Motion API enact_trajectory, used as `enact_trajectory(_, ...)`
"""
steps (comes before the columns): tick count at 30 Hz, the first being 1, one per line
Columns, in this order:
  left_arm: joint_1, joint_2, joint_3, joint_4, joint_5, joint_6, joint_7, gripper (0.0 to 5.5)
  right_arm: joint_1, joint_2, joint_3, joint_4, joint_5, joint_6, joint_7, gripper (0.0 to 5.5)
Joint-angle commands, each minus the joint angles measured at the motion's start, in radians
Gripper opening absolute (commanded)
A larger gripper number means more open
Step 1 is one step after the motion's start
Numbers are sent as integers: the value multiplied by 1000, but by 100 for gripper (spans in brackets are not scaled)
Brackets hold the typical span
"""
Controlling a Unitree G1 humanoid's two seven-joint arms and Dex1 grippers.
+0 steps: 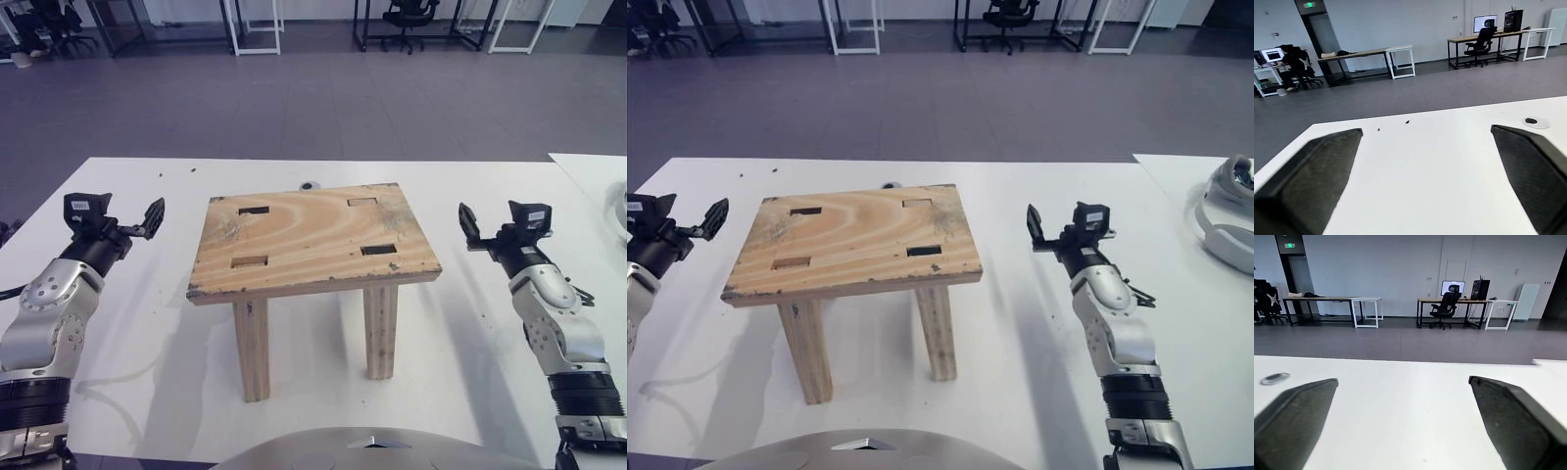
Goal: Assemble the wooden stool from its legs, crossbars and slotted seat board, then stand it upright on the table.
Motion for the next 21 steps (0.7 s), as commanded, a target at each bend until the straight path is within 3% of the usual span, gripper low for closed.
enact_trajectory(1, -68, -57, -21, 92, 18, 0, -129, 484, -47, 67, 0, 88, -116, -60, -30, 500)
enact_trajectory(9, -131, -151, -23, 71, 123, -13, -115, 484, -85, 96, -76, 147, -185, -90, -11, 500)
enact_trajectory(21, -66, -270, -63, -49, 275, -3, -34, 484, -257, 19, -122, 372, -240, -97, 102, 500)
